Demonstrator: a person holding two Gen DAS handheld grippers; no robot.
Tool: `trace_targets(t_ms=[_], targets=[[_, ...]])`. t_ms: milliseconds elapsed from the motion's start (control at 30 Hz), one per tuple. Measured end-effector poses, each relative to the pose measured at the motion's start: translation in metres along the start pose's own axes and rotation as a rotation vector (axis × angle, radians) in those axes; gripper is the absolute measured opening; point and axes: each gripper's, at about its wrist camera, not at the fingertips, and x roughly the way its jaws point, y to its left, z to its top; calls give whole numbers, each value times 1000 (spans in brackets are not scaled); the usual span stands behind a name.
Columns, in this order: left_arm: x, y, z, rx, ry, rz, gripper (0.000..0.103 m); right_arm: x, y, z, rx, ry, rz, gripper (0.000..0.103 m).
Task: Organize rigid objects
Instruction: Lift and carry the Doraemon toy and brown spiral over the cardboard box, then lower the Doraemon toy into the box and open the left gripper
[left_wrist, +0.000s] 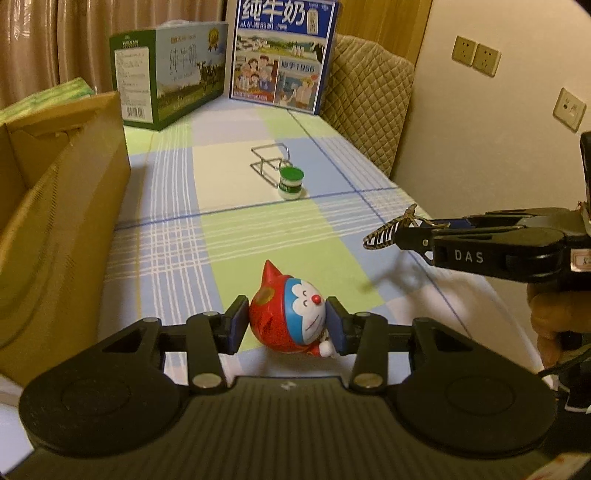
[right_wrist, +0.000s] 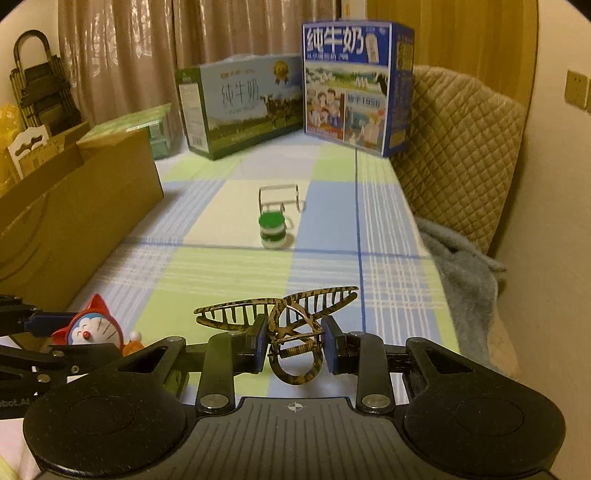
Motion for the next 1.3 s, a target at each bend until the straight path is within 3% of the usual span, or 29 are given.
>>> trace_targets(t_ms=[367,700,1000,1300], targets=[[-73,17,28,-17,-99,21,39,-49,45,40,-41,-94,56,27],[-137,69,60,24,-185,123,39,-71,104,90,-35,-153,165,27],[-156,153,76,37,-171,274,39,-38,175,138,-102,-146,271,27],[-125,230,83,16,-110,344,39,34,237,163,-207,-78,305,27]])
